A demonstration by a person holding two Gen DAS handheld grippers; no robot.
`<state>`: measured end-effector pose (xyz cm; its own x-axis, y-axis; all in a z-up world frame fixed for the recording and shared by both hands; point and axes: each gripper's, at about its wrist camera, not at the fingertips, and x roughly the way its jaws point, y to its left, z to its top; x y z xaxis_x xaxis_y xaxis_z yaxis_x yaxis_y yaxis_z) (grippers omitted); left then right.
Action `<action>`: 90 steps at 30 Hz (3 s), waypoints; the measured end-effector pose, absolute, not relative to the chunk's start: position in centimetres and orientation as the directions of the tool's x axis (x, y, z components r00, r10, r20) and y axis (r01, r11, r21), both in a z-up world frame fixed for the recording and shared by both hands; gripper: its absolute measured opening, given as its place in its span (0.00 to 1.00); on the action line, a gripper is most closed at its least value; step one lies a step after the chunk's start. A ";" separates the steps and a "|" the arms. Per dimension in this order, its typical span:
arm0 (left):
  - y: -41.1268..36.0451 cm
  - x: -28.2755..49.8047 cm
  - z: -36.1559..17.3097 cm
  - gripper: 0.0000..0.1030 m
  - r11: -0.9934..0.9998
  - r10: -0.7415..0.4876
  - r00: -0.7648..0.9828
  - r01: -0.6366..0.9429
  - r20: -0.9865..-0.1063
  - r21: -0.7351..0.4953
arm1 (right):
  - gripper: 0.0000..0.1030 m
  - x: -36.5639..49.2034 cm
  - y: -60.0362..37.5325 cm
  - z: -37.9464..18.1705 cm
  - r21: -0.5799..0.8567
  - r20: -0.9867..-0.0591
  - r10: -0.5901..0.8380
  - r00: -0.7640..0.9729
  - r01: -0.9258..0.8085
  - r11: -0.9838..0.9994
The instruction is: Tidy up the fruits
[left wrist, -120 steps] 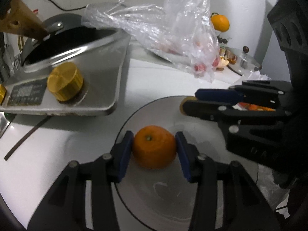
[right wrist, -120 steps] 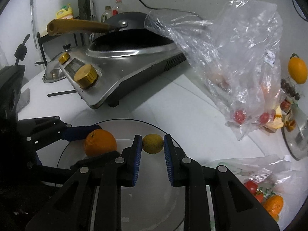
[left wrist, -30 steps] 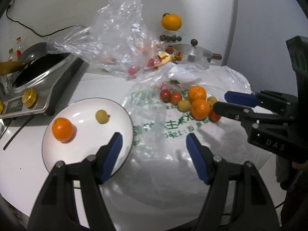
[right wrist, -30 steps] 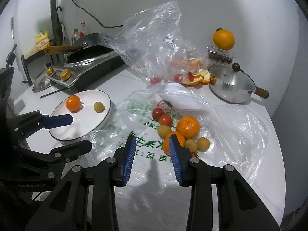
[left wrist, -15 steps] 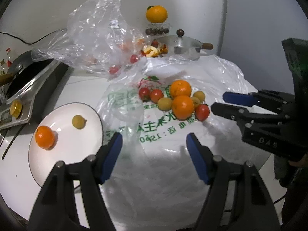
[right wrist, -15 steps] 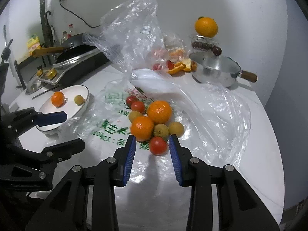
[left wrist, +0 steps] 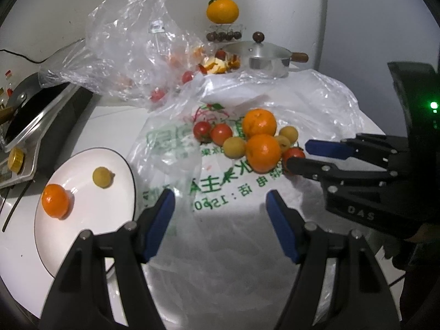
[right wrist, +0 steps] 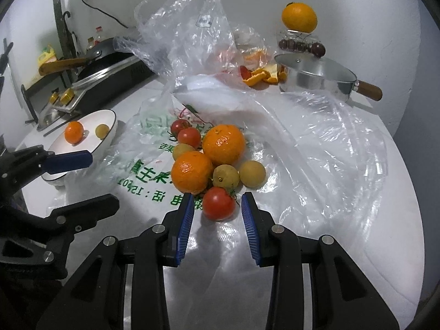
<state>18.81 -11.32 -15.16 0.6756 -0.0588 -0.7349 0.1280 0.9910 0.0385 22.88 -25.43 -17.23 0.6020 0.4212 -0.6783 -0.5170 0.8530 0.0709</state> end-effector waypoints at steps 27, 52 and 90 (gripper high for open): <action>-15.4 22.7 -15.7 0.67 0.983 -0.111 0.676 0.183 -0.729 0.019 | 0.29 23.6 -28.8 -15.7 0.072 -0.628 0.453 0.633 -0.532 0.844; -16.0 25.5 -17.4 0.38 0.980 -0.136 0.629 0.201 -0.765 -0.009 | 0.29 24.2 -30.2 -15.7 0.096 -0.601 0.482 0.638 -0.541 0.835; -12.3 17.2 -12.6 0.38 0.966 -0.220 0.710 0.256 -0.669 -0.046 | 0.29 17.9 -24.9 -12.5 -0.003 -0.593 0.462 0.660 -0.575 0.818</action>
<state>17.24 -12.32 -12.62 0.7099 -0.2203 -0.6690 0.2562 0.9655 -0.0461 17.90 -24.86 -12.49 0.6602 0.4616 -0.5925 -0.5746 0.8184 -0.0027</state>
